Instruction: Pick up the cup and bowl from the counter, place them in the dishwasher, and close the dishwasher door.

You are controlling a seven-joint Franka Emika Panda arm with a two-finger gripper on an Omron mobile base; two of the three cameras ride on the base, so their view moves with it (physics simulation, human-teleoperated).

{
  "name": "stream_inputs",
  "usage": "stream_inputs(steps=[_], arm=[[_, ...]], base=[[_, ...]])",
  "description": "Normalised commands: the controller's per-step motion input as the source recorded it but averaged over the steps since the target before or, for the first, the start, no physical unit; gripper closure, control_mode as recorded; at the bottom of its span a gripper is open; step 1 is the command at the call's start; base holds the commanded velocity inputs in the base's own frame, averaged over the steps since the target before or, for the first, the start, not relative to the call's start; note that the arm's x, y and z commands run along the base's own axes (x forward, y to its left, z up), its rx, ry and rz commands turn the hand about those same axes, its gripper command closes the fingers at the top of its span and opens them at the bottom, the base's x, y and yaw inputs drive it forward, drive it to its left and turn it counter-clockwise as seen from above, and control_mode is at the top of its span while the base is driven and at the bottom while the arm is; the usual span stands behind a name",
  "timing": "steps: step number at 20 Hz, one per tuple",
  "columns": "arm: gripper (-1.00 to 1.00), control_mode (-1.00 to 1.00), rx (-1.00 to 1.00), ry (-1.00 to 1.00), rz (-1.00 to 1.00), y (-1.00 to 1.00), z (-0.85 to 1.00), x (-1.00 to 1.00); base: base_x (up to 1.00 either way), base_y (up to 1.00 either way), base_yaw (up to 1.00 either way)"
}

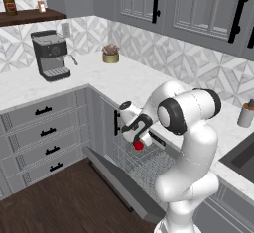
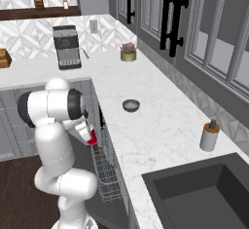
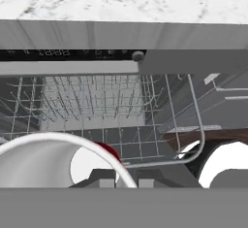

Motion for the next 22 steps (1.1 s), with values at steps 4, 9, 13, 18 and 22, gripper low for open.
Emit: stream_inputs(steps=[4,9,13,18,22], arm=[[1.00,-1.00,0.00,0.00,0.00,0.00,-0.21,0.33],[1.00,-1.00,0.00,0.00,0.00,-0.01,-0.19,0.36],[1.00,-1.00,0.00,0.00,0.00,0.00,-0.35,0.28],[1.00,-1.00,0.00,0.00,0.00,0.00,-0.41,0.23],[1.00,-1.00,0.00,0.00,0.00,0.00,-0.30,0.19]], base=[[0.00,0.00,0.00],[0.00,0.00,0.00],[0.00,0.00,0.00],[0.00,0.00,0.00],[0.00,0.00,0.00]])
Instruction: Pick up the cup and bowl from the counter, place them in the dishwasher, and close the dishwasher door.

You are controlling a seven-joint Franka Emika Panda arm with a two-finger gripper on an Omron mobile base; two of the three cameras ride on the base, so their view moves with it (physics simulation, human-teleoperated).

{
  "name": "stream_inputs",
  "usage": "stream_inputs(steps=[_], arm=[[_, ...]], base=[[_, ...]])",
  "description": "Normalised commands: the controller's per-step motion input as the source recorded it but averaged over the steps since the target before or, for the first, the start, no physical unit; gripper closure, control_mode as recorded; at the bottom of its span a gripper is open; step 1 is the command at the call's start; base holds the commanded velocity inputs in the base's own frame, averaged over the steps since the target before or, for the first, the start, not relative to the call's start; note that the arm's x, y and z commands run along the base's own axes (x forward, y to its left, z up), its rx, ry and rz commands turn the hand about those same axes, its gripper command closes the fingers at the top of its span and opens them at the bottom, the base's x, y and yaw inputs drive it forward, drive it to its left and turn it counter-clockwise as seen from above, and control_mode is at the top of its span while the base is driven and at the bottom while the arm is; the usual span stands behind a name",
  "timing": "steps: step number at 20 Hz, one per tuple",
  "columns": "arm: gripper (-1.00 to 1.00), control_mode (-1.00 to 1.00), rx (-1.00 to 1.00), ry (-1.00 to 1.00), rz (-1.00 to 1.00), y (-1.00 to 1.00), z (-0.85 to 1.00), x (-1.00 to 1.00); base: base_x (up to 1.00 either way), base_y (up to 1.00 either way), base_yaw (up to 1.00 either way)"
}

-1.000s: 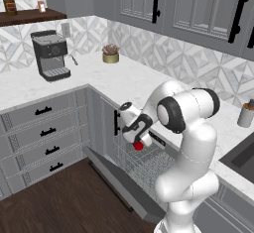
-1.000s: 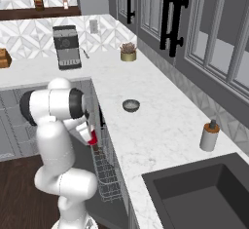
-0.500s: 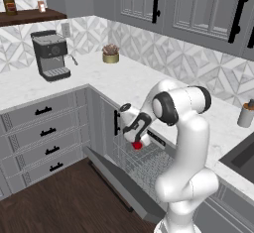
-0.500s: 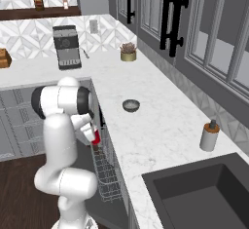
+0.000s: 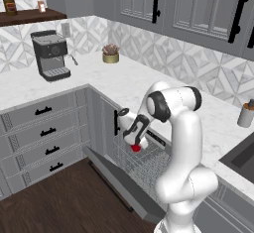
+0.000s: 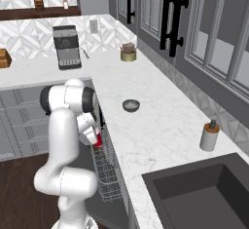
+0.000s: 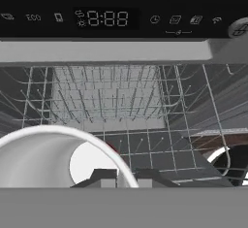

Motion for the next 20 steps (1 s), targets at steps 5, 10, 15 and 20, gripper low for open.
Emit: stream_inputs(steps=[5,10,15,20], arm=[[1.00,-1.00,0.00,0.00,0.00,0.00,-0.31,0.17],[1.00,-1.00,-0.08,-0.02,0.00,0.10,-0.36,0.01],[1.00,-1.00,-0.07,0.00,0.00,0.01,-0.20,0.05],[1.00,-1.00,0.00,0.00,0.00,0.00,-0.05,0.23]], base=[[0.00,0.00,0.00],[0.00,0.00,0.00],[0.00,0.00,0.00],[0.00,0.00,0.00]])
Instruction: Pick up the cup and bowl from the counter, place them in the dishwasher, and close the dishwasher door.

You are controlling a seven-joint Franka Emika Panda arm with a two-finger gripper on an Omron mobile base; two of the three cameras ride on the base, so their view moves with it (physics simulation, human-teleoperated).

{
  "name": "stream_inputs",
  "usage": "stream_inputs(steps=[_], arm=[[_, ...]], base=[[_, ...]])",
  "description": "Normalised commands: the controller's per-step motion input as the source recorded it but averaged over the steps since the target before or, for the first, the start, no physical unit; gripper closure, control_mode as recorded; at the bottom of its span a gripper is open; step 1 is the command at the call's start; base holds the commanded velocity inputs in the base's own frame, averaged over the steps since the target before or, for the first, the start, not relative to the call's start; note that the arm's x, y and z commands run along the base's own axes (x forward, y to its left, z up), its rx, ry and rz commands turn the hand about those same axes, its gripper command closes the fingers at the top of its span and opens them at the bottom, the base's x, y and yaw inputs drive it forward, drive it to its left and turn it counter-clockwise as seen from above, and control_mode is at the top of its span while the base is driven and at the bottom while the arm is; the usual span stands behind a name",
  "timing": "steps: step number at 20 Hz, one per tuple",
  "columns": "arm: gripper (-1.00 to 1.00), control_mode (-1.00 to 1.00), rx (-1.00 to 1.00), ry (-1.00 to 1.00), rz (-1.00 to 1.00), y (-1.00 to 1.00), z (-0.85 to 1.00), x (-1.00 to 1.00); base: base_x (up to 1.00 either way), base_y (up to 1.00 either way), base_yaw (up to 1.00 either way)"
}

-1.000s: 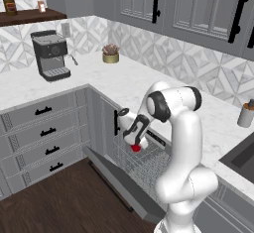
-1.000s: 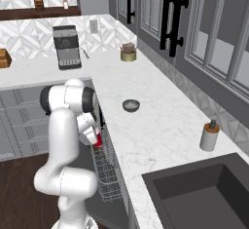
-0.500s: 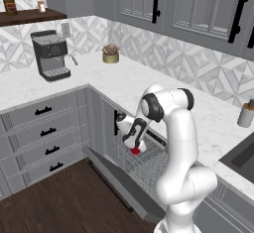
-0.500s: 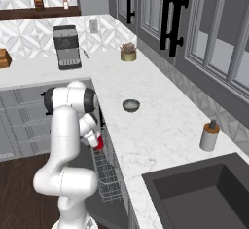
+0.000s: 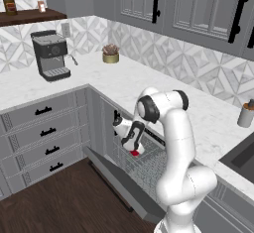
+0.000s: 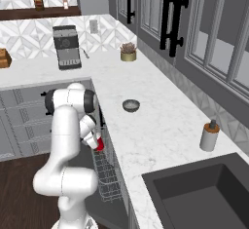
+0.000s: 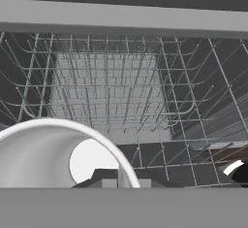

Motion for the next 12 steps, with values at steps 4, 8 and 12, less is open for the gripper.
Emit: stream_inputs(steps=[4,8,12], arm=[[1.00,-1.00,0.00,0.04,0.00,0.00,-0.15,0.42],[1.00,-1.00,0.00,0.00,0.00,0.00,-0.47,0.30],[1.00,-1.00,0.00,0.00,0.00,0.00,-0.52,0.25]], base=[[0.00,0.00,0.00],[0.00,0.00,0.00],[0.00,0.00,0.00]])
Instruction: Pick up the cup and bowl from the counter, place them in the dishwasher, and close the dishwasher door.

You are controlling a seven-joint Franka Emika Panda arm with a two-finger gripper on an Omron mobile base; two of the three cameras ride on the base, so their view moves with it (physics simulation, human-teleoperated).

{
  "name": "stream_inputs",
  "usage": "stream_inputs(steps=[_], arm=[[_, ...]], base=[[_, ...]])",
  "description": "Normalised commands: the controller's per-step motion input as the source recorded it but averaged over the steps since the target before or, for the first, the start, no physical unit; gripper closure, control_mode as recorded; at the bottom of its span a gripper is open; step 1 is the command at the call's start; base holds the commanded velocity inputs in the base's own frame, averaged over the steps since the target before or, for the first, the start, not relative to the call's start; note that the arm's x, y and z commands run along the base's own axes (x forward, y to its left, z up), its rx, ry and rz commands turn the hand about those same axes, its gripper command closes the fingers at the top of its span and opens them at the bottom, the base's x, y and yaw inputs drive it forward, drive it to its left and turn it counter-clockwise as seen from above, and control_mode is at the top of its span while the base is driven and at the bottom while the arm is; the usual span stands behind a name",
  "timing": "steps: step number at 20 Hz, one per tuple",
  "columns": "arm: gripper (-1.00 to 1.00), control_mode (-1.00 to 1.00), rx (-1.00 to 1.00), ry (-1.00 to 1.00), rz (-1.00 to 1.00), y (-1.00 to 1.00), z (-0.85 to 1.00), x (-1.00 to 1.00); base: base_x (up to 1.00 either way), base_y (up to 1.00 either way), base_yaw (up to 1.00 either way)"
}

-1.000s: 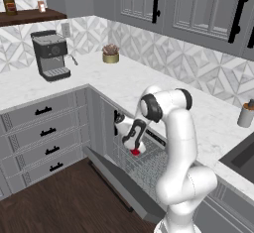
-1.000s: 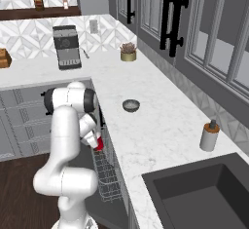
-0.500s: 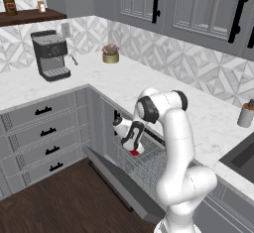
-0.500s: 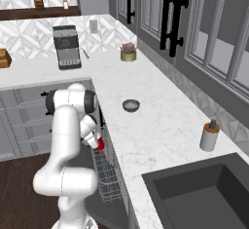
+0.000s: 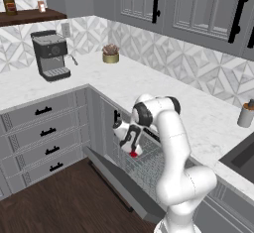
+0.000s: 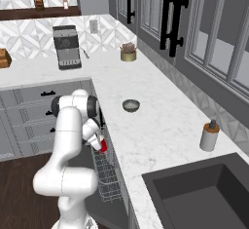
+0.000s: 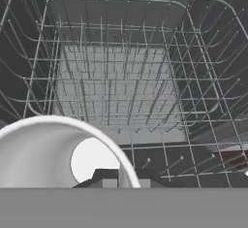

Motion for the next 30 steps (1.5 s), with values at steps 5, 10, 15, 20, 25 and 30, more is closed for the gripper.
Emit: stream_inputs(steps=[5,10,15,20,25,30], arm=[[1.00,-1.00,0.00,0.00,0.00,0.00,-0.45,0.21],[-1.00,-1.00,-0.01,0.00,0.01,0.13,-0.39,-0.01],[-1.00,-1.00,-0.01,-0.05,0.01,0.11,0.06,-0.66],[-1.00,-1.00,0.00,-0.09,0.00,0.00,0.54,-0.41],[-1.00,-1.00,0.00,-0.11,0.00,-0.01,0.68,-0.28],[-1.00,-1.00,0.03,-0.12,0.00,0.00,0.68,-0.59]], base=[[0.00,0.00,0.00],[0.00,0.00,0.00],[0.00,0.00,0.00],[0.00,0.00,0.00],[0.00,0.00,0.00],[0.00,0.00,0.00]])
